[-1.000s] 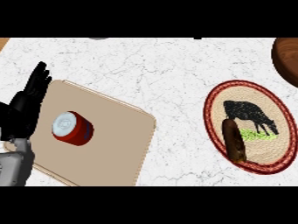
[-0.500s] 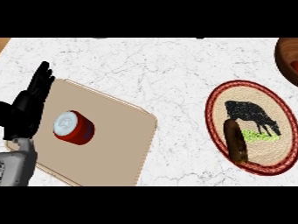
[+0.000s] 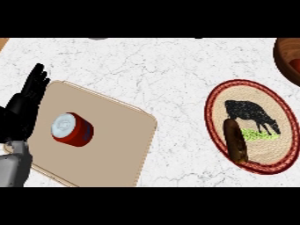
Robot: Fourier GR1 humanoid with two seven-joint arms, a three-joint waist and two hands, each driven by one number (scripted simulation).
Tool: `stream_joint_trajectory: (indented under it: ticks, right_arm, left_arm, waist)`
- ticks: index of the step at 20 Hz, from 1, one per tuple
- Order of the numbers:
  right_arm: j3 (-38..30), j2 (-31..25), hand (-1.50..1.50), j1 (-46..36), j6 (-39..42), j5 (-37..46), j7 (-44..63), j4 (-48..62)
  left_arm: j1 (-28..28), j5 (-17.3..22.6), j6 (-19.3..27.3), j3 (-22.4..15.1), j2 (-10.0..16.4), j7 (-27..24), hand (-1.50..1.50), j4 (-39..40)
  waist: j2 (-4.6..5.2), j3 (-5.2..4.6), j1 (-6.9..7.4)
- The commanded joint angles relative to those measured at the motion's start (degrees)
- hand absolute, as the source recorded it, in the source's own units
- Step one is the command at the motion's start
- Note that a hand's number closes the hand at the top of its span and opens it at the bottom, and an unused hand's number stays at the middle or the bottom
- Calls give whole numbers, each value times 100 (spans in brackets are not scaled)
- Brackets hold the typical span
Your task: Pick the bell pepper from the placemat and place it in the bowl
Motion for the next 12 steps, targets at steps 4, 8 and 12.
stream_joint_trajectory:
  ticks: [4, 8, 12]
  right_arm:
    - [-373, -847, -150, 551, 1160, -379, 85, 180]
    - [-516, -1053, -150, 860, 1582, -527, -20, 210]
    - [-632, -1315, -150, 1054, 2371, -671, 88, 304]
  left_arm:
    - [28, 10, -3, 79, 63, -17, 0, -31]
    - [-63, 7, 43, 99, 43, -9, 0, -15]
    - [31, 87, -10, 156, 36, -76, 0, 68]
  waist:
    - [30, 14, -52]
    - [49, 28, -87]
    - [8, 24, -142]
